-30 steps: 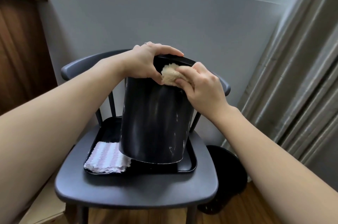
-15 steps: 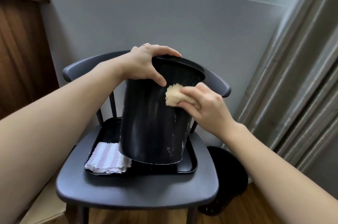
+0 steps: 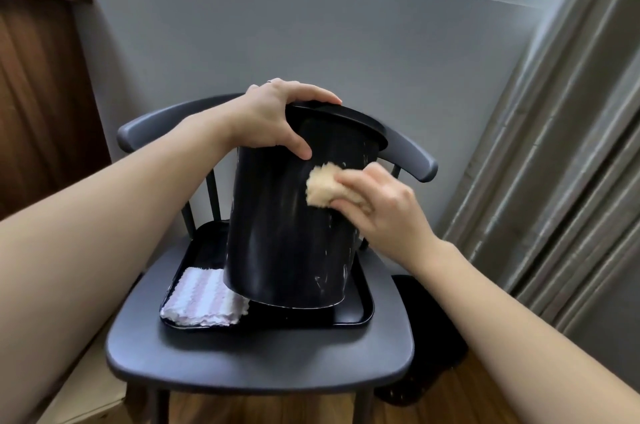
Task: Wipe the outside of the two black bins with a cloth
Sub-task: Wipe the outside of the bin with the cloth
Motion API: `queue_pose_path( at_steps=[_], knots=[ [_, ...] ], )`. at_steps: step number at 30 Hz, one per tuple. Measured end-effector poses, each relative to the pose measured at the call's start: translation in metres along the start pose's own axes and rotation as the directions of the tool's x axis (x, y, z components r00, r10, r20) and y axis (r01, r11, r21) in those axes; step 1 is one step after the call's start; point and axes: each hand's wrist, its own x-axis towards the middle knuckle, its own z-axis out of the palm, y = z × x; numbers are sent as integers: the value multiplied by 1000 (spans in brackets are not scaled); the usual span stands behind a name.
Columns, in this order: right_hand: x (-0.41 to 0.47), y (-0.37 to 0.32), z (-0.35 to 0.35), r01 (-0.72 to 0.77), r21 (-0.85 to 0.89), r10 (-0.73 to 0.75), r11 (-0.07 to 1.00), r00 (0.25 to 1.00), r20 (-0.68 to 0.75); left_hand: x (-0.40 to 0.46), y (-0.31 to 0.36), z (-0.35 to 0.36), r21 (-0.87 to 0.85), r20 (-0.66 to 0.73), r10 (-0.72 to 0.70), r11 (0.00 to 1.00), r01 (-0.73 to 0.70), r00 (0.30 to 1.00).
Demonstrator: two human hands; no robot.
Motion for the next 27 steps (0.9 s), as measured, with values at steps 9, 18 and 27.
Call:
queue_pose_path(
  at_steps=[9,18,27],
  knots=[
    [-13,-4,0,55,-1,-55,998,993,101,3,12,8,288,-24,93,954,-82,995],
    [-16,-5,-3,76,2,-75,997,988,137,-2,7,4,57,-57,23,998,-19,998],
    [44,10,-7,-149,-85,140,985,984,-108,-2,6,3,44,-54,-38,998,41,998]
  ],
)
